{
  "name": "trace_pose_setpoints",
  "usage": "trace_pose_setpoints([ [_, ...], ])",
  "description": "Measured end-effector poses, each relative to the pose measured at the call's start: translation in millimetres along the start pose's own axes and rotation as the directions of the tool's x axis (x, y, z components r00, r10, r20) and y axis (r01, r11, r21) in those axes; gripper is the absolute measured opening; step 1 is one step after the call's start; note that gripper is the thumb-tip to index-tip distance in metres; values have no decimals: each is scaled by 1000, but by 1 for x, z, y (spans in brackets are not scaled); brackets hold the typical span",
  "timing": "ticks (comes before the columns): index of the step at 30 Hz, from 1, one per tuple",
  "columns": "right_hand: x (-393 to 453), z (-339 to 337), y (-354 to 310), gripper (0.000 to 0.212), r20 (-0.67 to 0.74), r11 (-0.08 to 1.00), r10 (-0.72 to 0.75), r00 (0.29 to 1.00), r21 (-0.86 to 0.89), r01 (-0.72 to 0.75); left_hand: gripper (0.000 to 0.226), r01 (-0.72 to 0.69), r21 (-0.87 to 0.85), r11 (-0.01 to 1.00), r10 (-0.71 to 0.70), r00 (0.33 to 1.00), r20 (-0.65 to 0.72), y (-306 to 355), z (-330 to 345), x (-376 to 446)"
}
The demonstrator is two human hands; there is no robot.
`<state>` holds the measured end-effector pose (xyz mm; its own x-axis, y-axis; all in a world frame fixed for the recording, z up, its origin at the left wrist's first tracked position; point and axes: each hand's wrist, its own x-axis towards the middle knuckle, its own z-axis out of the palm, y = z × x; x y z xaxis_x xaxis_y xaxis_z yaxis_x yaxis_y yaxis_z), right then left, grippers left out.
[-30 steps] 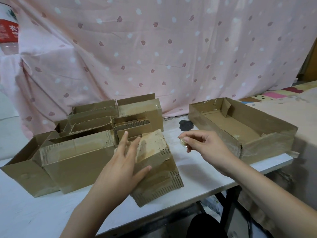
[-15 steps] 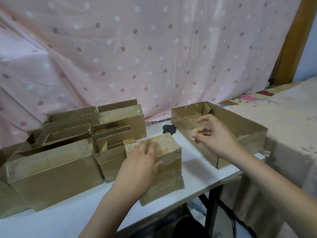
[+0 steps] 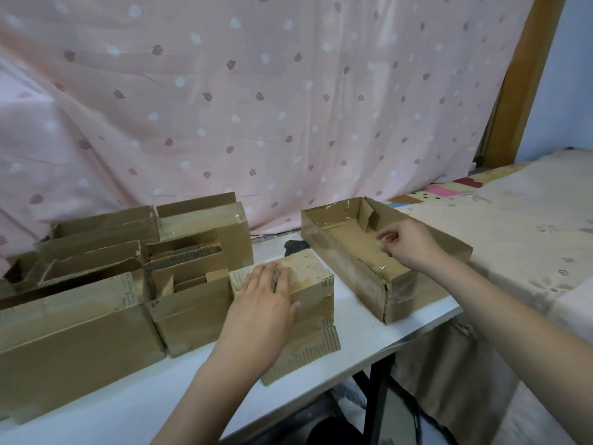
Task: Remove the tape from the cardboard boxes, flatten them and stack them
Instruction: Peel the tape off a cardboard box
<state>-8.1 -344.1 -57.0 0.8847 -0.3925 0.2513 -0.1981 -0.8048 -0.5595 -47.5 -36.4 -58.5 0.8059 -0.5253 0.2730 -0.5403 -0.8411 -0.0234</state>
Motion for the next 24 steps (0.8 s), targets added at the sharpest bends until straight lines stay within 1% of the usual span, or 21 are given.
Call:
trace_pose_setpoints([
  [1, 5, 3, 1, 25, 28, 1000, 5, 1000, -30, -4, 60, 1, 0, 1000, -1, 1000, 0, 0, 0, 0],
  [3, 16, 10, 1, 40, 89, 997, 20, 996, -71, -13, 62, 3, 1, 1000, -3, 1000, 5, 0, 0, 0],
  [4, 20, 14, 2, 43, 115, 995, 25, 993, -95, -14, 62, 3, 2, 1000, -3, 1000, 8, 0, -1, 0],
  [5, 25, 19, 3, 39, 134, 992, 30, 991, -127, -12, 63, 3, 1, 1000, -3, 1000, 12, -1, -1, 0],
  [8, 32, 30, 6, 16, 201, 961, 63, 978, -276, -6, 64, 3, -14, 1000, -3, 1000, 19, -3, 0, 1],
  [10, 37, 38, 10, 12, 231, 944, 89, 969, -330, -9, 64, 2, -21, 1000, -2, 1000, 24, -4, 1, 1],
  [17, 48, 53, 23, 7, 278, 923, 110, 954, -384, 6, 65, 9, -22, 1000, -9, 1000, 28, -4, 0, 1],
  [20, 46, 52, 21, 13, 288, 923, 111, 951, -386, 9, 66, 8, -52, 999, -6, 999, 47, -6, -1, 1],
  [22, 46, 54, 21, 28, 283, 921, 115, 952, -389, 4, 69, 11, -87, 996, -6, 998, 61, -10, -2, 1],
  [23, 46, 54, 22, 32, 279, 922, 117, 953, -387, 0, 70, 13, -102, 995, -6, 998, 67, -11, -3, 1],
  [24, 46, 54, 22, 27, 268, 925, 118, 956, -380, -8, 71, 15, -114, 993, -8, 998, 69, -13, -4, 2],
])
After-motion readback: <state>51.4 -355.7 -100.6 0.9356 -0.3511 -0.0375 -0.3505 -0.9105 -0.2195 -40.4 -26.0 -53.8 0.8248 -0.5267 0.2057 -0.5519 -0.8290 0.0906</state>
